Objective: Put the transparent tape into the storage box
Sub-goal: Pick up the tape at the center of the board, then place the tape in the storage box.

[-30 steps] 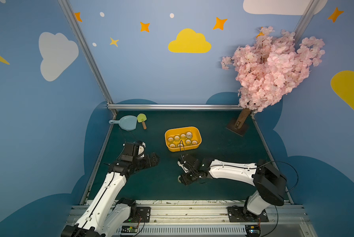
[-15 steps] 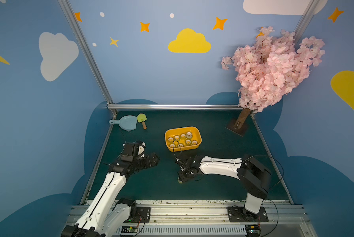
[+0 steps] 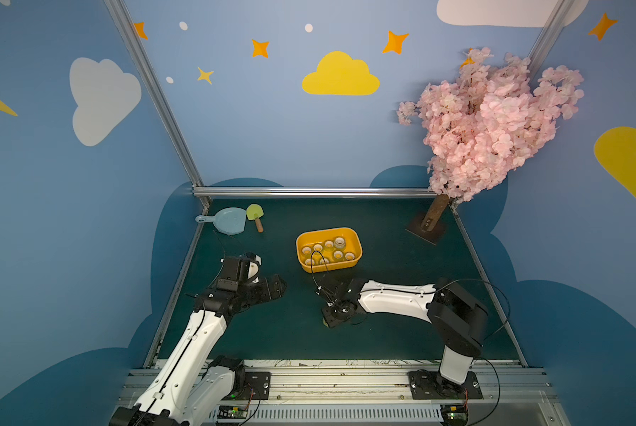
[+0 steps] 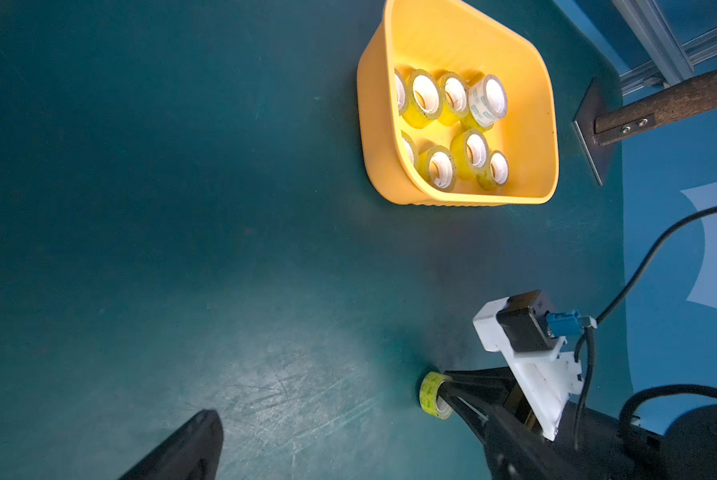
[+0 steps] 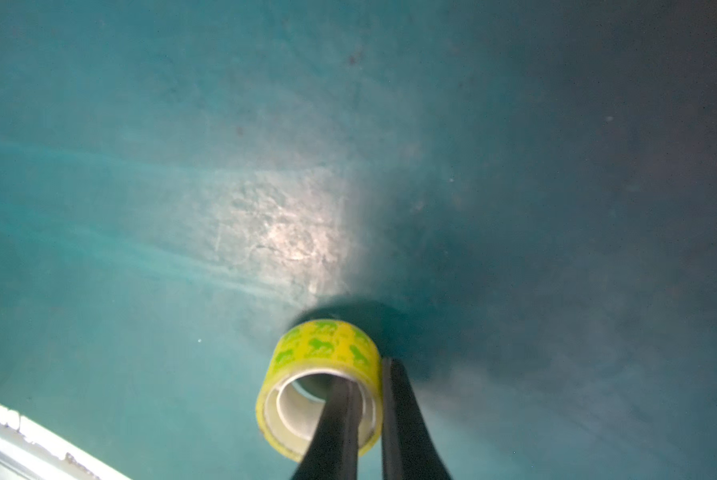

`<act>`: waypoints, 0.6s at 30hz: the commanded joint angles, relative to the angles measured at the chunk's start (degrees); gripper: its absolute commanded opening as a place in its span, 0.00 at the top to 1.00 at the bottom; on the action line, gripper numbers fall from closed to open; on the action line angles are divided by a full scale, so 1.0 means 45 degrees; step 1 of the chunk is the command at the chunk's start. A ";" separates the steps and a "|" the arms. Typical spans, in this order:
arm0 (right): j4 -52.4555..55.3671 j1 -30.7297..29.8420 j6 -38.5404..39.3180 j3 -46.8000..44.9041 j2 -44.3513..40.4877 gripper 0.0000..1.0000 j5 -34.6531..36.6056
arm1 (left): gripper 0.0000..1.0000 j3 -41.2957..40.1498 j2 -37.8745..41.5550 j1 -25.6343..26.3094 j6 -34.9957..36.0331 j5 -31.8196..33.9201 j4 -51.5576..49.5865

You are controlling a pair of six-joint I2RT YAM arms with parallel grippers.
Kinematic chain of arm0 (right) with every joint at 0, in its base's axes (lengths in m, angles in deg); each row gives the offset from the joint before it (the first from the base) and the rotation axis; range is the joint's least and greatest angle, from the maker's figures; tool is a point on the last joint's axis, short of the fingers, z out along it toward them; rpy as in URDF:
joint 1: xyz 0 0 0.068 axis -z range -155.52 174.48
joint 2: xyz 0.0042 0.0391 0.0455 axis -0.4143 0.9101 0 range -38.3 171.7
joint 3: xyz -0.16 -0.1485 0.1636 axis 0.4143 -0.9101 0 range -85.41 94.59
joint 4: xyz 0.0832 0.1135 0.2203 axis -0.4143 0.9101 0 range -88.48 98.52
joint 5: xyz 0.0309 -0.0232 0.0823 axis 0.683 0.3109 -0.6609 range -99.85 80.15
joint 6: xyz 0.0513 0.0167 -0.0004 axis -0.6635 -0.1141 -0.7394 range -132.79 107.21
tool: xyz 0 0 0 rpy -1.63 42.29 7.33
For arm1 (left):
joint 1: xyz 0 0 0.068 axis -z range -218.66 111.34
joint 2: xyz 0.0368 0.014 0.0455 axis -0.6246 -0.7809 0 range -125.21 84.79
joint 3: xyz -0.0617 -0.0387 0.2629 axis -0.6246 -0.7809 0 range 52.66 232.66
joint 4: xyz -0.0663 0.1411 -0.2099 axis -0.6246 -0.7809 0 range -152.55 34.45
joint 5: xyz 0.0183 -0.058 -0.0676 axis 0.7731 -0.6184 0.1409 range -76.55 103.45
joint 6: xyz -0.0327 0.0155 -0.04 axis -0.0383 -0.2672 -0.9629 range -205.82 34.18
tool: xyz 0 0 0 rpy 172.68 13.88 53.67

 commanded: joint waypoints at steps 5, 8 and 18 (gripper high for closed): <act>0.1082 0.0780 0.0989 0.1054 -0.2243 0.97 0.0043 | 0.00 0.0265 0.0102 0.0048 0.0039 -0.0201 -0.0069; 0.1483 0.1409 0.1018 0.2345 -0.2289 0.97 0.0136 | 0.00 0.0265 0.0131 0.0043 0.0039 -0.0267 -0.0050; 0.2509 0.3923 0.2203 0.7999 0.2062 0.96 -0.0708 | 0.00 0.0246 0.0329 0.0045 0.0061 0.0012 -0.0069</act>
